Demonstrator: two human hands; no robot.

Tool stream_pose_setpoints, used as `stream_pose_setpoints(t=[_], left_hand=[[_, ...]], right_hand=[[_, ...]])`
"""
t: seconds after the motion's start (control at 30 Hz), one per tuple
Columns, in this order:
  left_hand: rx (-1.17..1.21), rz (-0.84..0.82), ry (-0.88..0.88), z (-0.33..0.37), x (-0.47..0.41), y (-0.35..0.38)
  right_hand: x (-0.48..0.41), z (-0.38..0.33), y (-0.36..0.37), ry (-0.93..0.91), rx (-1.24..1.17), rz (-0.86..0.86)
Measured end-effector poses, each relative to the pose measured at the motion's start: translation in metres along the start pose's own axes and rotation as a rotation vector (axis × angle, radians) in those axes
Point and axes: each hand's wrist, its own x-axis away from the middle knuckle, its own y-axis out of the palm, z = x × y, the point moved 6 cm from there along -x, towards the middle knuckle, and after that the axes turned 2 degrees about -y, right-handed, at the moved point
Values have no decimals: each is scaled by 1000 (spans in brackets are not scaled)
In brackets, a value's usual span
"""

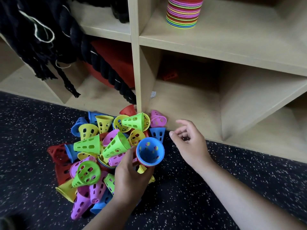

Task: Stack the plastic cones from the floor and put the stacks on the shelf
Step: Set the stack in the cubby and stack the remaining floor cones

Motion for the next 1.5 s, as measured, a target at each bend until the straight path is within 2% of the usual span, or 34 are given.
stream_pose_setpoints(t=[0.1,0.23,0.47,0.53,0.7,0.83,0.97,1.03,1.13,1.23,1.33,1.5], left_hand=[[-2,-14,-8,-4,-1,0],[-19,-33,-27,-11,-1,-3],[-72,-50,-37,-16,-2,-6],[-70,-52,-40,-18,-1,-4],[-75,-49,-39,-14,3,-1],[-83,-36,-38,-10,5,2],[-46,-22,-5,6,6,5],[-23,-9,9,11,3,4],[-25,-1,37,14,-3,3],[-6,-14,35,11,-5,2],[-1,-33,21,1,-4,1],[-24,-43,3,-9,-2,-5]], right_hand=[[-30,46,25,169,141,-94],[-48,82,49,186,329,-188],[-33,103,44,201,248,-148],[-22,100,35,182,161,-115],[8,21,-6,-73,-46,8],[22,-62,-28,-431,34,-54],[35,-83,-16,-562,197,-240],[36,-71,-12,-532,189,-264],[15,-42,-12,-344,85,-69],[-27,4,5,-176,158,49],[-65,39,30,-99,273,63],[-98,60,61,-49,363,62]])
